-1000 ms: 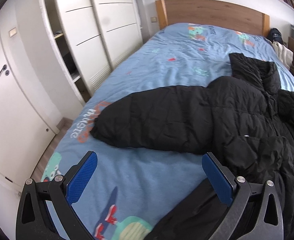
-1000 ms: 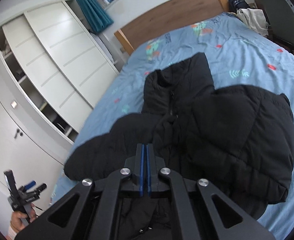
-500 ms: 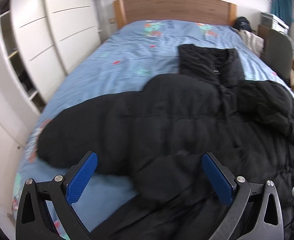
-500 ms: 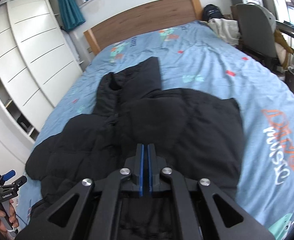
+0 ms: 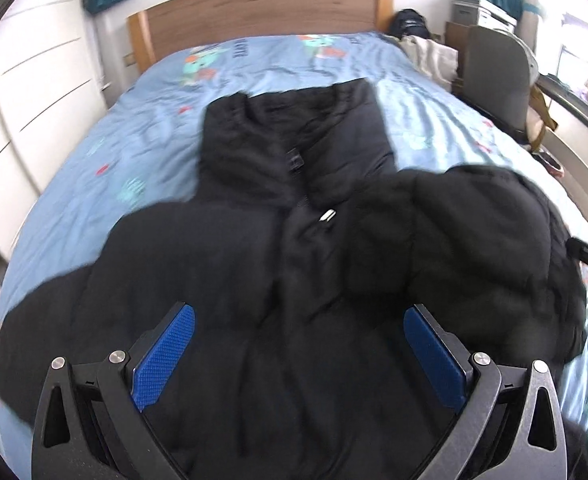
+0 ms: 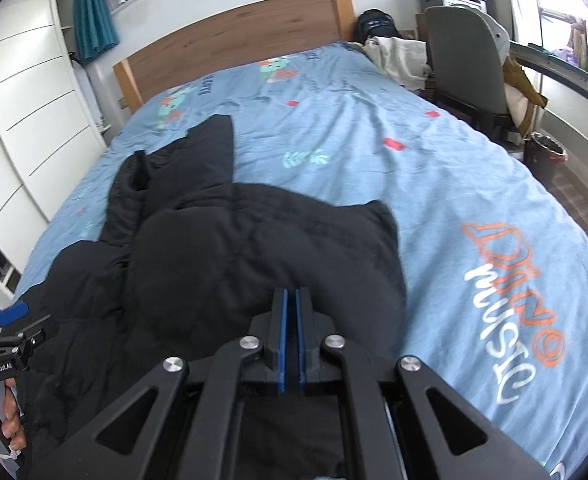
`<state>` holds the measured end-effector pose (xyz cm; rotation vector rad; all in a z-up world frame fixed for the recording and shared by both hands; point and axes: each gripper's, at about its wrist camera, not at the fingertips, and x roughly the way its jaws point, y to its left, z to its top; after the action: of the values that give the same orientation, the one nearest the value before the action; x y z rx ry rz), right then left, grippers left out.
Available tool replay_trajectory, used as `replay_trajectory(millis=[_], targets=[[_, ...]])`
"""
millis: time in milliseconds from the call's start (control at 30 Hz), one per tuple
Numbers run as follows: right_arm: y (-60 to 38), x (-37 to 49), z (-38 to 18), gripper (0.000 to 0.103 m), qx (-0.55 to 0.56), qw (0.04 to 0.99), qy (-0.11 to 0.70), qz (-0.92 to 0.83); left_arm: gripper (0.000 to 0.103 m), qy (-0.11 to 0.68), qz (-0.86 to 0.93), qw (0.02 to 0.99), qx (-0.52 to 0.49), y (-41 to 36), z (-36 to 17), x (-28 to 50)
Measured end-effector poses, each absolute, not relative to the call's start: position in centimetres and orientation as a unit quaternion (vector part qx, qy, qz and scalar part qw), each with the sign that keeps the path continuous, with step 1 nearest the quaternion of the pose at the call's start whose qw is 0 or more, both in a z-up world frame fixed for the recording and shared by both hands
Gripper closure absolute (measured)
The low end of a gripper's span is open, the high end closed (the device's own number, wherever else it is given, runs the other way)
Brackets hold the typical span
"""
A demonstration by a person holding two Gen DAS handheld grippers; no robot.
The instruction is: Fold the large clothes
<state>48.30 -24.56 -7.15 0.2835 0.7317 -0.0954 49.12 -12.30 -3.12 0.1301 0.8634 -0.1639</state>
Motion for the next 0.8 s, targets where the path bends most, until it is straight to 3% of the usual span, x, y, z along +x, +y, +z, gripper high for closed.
replay_trajectory(millis=[67,133,200,233,500,800], targets=[[-25.3,48.9,-7.1,0.096,0.138,0.923,0.354,-0.060,0.001,0.410,-0.095,0.905,0.068,-14.2,-2.6,50.9],[-26.2,49.6,-7.2,0.076,0.146,0.922,0.351,-0.073,0.001,0.401,-0.115,0.906,0.071,-16.4,-1.8,53.0],[-26.6,50.3,-7.1,0.005,0.150,0.922,0.346,-0.084,0.001,0.395,-0.132,0.906,0.069,-18.1,-1.5,54.4],[-26.8,50.5,-7.1,0.000,0.150,0.925,0.337,-0.087,0.000,0.396,-0.147,0.904,0.063,-19.2,-1.4,55.4],[-27.2,52.2,-8.8,0.000,0.173,0.916,0.352,-0.082,0.001,0.403,-0.185,0.892,0.086,-24.2,-3.9,60.5],[-24.2,53.7,-11.0,0.000,0.130,0.913,0.385,-0.032,0.000,0.489,-0.168,0.848,0.118,-20.5,-9.8,60.0]])
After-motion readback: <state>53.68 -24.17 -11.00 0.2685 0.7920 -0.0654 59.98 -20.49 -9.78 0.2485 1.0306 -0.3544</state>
